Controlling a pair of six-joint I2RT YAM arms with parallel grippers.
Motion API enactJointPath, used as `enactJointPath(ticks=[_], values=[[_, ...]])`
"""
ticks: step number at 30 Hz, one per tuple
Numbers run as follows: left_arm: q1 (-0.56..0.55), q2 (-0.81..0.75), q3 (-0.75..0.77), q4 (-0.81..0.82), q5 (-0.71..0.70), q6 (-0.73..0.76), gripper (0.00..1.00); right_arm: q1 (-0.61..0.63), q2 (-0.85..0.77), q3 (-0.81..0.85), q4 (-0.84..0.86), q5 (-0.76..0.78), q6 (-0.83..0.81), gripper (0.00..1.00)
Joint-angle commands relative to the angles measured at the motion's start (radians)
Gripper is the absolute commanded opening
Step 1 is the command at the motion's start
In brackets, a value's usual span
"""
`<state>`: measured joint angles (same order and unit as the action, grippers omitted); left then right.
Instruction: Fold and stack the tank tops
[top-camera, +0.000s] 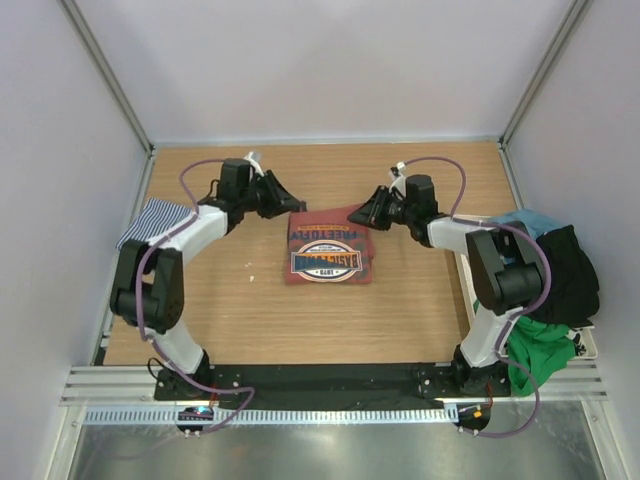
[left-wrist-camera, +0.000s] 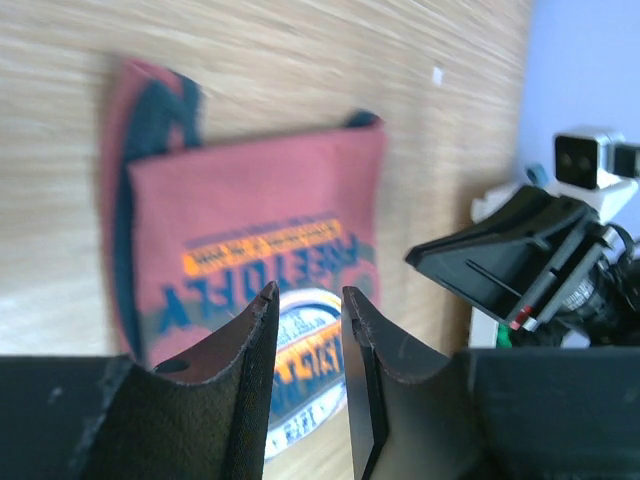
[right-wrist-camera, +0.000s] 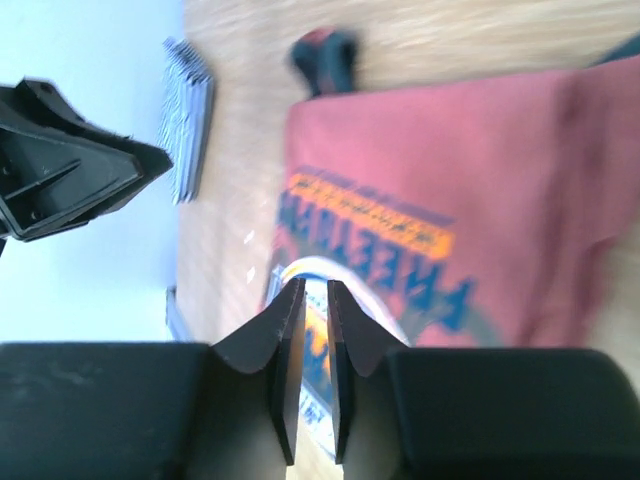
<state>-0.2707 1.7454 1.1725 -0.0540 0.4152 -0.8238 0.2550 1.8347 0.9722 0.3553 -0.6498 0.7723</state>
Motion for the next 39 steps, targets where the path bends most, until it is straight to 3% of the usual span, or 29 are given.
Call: enactJointPath(ticks=[1,10,15,19,25,30,36,39], values=[[-0.050,-0.096,-0.097,0.014,0.007,-0.004,0.33,0.046,-0.094,-0.085,0.025,-0.073,-0.025,0.20],[-0.228,-0.265,-0.316,0.042,-0.013,-0.069,0.30,0.181,-0.259,-0.303,0.111,-0.062,0.010,0.13],[-0.249,-0.316,-0.370,0.033,-0.003,-0.087,0.30,0.202,-0.304,-0.332,0.080,-0.047,0.008,0.13],[-0.259,-0.287,-0.412,0.074,-0.006,-0.097,0.30,0.205,-0.259,-0.351,0.131,-0.057,0.018,0.13],[-0.228,-0.110,-0.416,0.181,0.062,-0.113,0.26,0.188,-0.056,-0.363,0.304,-0.114,0.079,0.11],[-0.176,-0.043,-0.473,0.217,0.031,-0.080,0.25,0.098,0.020,-0.395,0.323,-0.132,0.082,0.09],[-0.176,-0.059,-0.484,0.155,-0.032,-0.040,0.25,0.059,-0.012,-0.409,0.240,-0.114,0.019,0.11],[-0.177,-0.157,-0.485,0.106,-0.055,-0.022,0.30,0.059,-0.119,-0.385,0.052,-0.056,-0.080,0.14]])
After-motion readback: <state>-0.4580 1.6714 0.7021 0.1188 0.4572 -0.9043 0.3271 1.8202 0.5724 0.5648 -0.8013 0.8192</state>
